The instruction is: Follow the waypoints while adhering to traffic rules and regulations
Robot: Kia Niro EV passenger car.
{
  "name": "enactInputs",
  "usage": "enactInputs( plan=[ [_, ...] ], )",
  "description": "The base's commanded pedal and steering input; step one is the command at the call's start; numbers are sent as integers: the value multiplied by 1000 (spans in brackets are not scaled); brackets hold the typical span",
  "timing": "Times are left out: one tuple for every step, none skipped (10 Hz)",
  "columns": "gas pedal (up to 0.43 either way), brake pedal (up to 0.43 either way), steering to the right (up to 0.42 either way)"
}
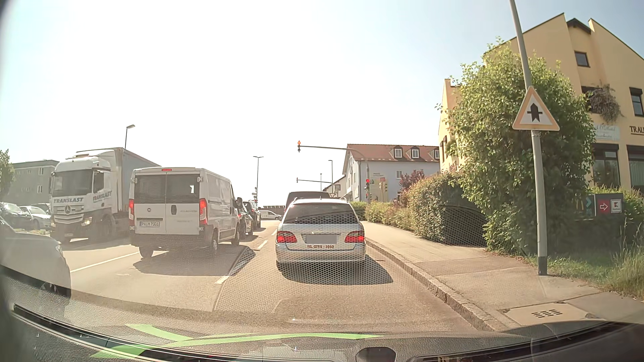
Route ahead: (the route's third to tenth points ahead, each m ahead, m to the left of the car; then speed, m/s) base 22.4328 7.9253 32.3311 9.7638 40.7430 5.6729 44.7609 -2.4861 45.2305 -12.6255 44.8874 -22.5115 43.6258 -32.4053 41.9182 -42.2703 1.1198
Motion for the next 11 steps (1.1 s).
enactInputs(
  plan=[
    [150, 0, -31],
    [150, 0, -31],
    [118, 0, -32],
    [20, 0, -31],
    [0, 0, -31],
    [0, 0, -31],
    [0, 0, -32],
    [0, 0, -31],
    [0, 0, -31],
    [0, 0, -31],
    [0, 0, -31]
  ],
)
